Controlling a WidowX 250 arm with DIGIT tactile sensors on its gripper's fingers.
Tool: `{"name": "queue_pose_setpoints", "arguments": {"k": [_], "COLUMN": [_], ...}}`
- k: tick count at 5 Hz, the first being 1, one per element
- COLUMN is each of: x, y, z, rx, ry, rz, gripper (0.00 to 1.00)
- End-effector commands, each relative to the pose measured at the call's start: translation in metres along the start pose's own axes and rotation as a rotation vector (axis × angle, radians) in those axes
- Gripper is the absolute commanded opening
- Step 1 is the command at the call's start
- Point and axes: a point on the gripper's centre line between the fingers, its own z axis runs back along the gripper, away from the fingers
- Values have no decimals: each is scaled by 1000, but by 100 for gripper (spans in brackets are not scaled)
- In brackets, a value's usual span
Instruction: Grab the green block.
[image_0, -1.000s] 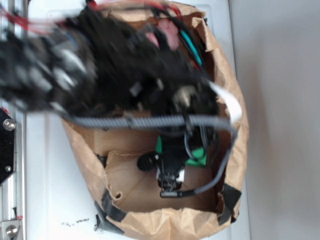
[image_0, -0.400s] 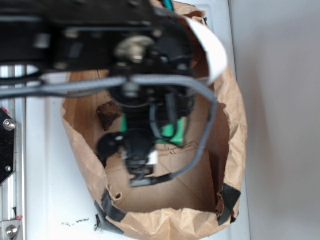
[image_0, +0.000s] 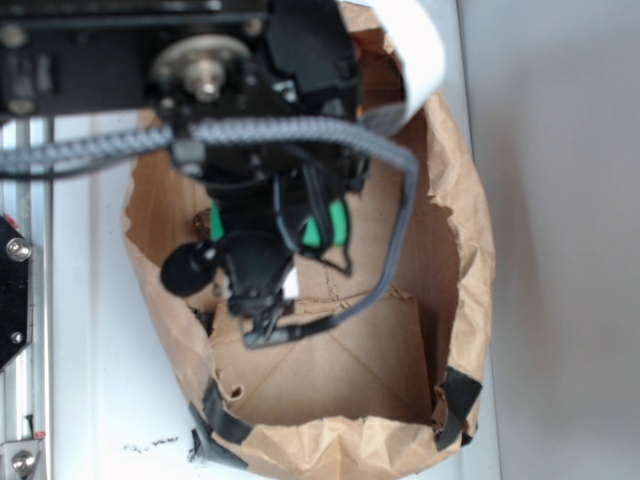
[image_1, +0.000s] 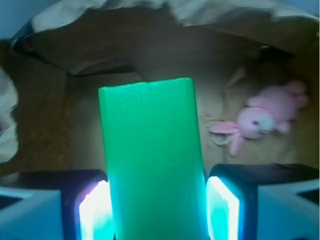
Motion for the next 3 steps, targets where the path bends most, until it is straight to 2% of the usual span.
{"name": "queue_pose_setpoints", "arguments": {"k": [1, 2, 3], "x": [16, 19, 20], "y": [-14, -19, -23], "z": [7, -1, -7], "rx": [75, 95, 114], "ry": [-19, -37, -83], "rz": [14, -10, -46], "gripper": [0, 0, 0]}}
